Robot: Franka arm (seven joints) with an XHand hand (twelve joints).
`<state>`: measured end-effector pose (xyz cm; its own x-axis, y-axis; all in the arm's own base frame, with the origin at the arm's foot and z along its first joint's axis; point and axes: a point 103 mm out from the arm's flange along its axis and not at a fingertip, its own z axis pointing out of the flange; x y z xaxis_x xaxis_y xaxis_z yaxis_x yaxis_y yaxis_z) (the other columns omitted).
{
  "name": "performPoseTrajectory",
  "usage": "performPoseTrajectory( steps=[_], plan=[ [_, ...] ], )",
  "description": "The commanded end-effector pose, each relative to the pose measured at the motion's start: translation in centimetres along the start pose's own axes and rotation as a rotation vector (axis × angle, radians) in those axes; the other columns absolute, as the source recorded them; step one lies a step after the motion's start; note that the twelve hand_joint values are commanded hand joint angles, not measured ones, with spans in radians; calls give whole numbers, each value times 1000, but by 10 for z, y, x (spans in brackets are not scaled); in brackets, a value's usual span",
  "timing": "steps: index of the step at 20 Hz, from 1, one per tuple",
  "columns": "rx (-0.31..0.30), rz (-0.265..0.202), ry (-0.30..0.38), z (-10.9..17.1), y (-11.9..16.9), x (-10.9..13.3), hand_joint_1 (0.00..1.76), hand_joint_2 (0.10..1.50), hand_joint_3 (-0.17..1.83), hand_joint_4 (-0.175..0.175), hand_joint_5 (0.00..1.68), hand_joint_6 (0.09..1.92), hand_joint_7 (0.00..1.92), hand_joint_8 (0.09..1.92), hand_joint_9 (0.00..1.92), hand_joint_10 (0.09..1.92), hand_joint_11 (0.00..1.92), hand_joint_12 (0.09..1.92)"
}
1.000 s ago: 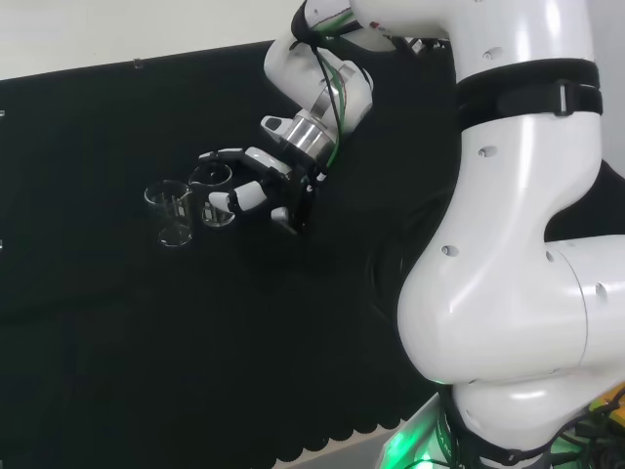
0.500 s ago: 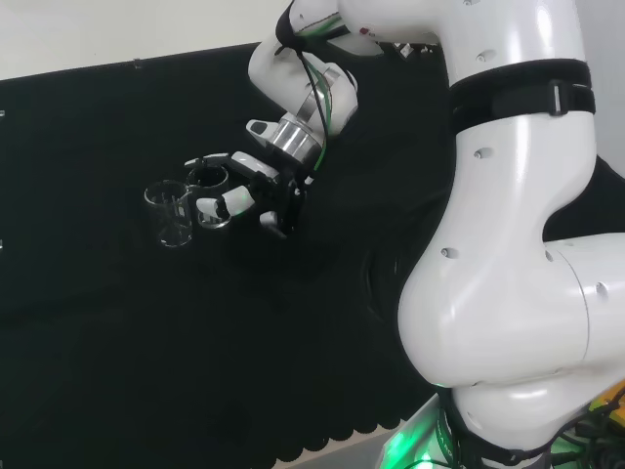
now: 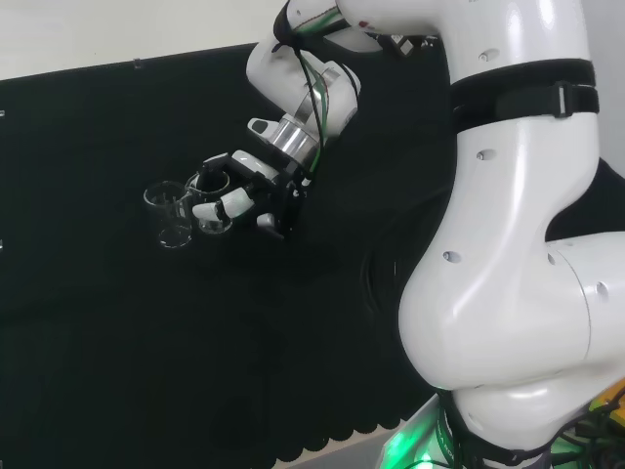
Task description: Pick up the beaker on the right.
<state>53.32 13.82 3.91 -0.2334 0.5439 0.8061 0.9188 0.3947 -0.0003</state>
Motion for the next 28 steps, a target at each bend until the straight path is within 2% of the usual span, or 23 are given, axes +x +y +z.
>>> performPoseTrajectory(
  steps=[1, 4, 5, 6, 7, 9, 14, 17, 22, 25, 28],
  plan=[
    [-60, 25, -48, -5, 2, 1, 1278, 553, 954, 32, 1109, 1127, 1245, 835, 1094, 627, 693, 1119],
    [-77, 21, -59, -14, 1, 1, 1298, 495, 996, 11, 1160, 1032, 1346, 726, 1185, 578, 836, 1028],
    [-80, 18, -64, -19, 1, 1, 1345, 520, 928, -58, 1163, 1010, 1365, 722, 1211, 561, 871, 1009],
    [-79, 14, -72, -22, 2, 2, 1382, 547, 861, -111, 1164, 989, 1378, 717, 1234, 536, 899, 988],
    [-80, 12, -79, -25, 2, 3, 1405, 562, 817, -143, 1168, 964, 1392, 703, 1261, 498, 923, 969],
    [-81, 4, -93, -32, 2, 5, 1424, 571, 775, -169, 1178, 917, 1419, 664, 1310, 415, 966, 935],
    [-87, -13, -142, -47, 1, 8, 1436, 557, 759, -175, 1210, 819, 1467, 581, 1445, 177, 1085, 862],
    [-90, -22, -179, -55, -2, 9, 1438, 544, 772, -175, 1219, 798, 1471, 573, 1493, 102, 1116, 847],
    [-79, -42, -232, -58, -1, 13, 1439, 544, 764, -175, 1223, 775, 1485, 540, 1511, 87, 1137, 837],
    [-61, -52, -256, -73, -8, 12, 1428, 676, 533, -175, 1284, 571, 1401, 608, 1464, 87, 1142, 818],
    [-56, -60, -280, -68, -4, 16, 1426, 706, 479, -175, 1298, 525, 1383, 620, 1456, 87, 1149, 813]
  ],
)
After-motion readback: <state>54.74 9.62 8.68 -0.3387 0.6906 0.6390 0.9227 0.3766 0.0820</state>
